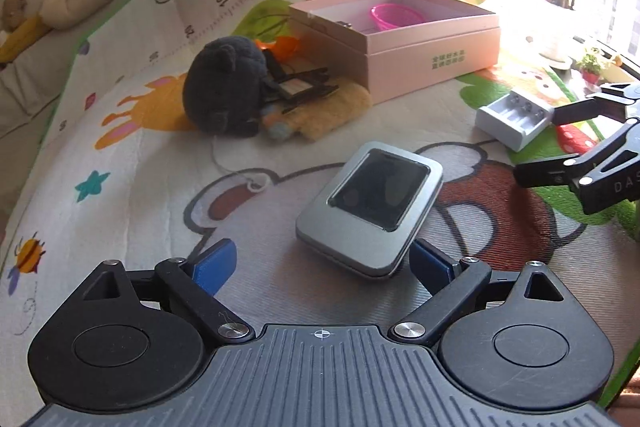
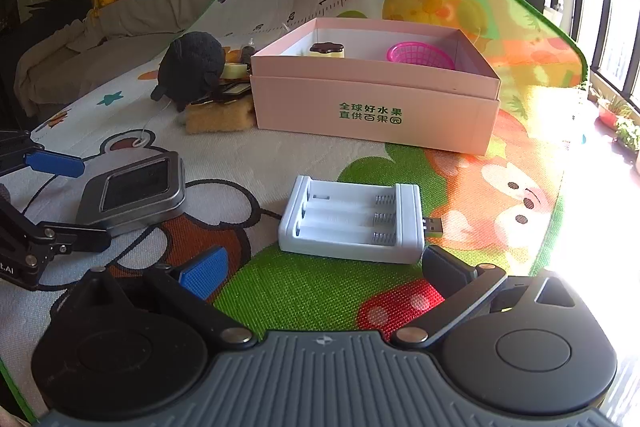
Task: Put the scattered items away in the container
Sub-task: 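Carry the silver tin and the charger toward the pink box with both grippers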
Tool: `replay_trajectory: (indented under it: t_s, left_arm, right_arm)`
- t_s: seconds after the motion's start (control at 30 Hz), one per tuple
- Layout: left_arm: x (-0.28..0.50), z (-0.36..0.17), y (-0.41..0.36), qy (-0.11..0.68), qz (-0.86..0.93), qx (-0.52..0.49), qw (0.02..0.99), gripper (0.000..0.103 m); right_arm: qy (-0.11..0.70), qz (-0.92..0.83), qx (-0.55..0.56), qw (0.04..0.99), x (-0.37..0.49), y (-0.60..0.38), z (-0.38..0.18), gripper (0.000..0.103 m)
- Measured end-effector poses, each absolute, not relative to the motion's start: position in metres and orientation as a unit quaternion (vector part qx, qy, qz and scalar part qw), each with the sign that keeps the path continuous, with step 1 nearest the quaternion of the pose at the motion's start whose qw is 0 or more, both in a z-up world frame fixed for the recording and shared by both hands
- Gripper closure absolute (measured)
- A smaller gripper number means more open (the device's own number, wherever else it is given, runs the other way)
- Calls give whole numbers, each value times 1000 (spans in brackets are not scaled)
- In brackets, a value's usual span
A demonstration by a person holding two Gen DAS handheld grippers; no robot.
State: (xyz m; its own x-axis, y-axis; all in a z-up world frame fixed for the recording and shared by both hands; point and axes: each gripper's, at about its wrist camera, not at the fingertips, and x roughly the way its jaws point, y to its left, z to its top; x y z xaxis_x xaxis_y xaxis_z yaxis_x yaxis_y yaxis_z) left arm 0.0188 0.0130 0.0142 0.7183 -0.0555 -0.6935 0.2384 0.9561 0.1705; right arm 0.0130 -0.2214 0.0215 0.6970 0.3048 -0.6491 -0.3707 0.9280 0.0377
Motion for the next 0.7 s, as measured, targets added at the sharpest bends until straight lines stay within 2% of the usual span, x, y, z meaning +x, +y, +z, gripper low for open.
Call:
replay_trajectory:
  t_s: [0.13,0.23,0.47,0.7]
  left_arm:
    - [34,17,39,369,-4,95,924,6]
    - [36,22,45,369,-20,55,928,5]
    - [32,25,6,344,-107,53,931,2]
    - [53,11,-14,347,-68,51,934,1]
  right_arm:
    - [343,183,-49,920,14,-221,22,0]
    - [343,186,-44,920,13,-222,22,0]
    - [354,184,-41,916,13,-221,23,0]
    - [347,184,-54,918,9,-220,20,0]
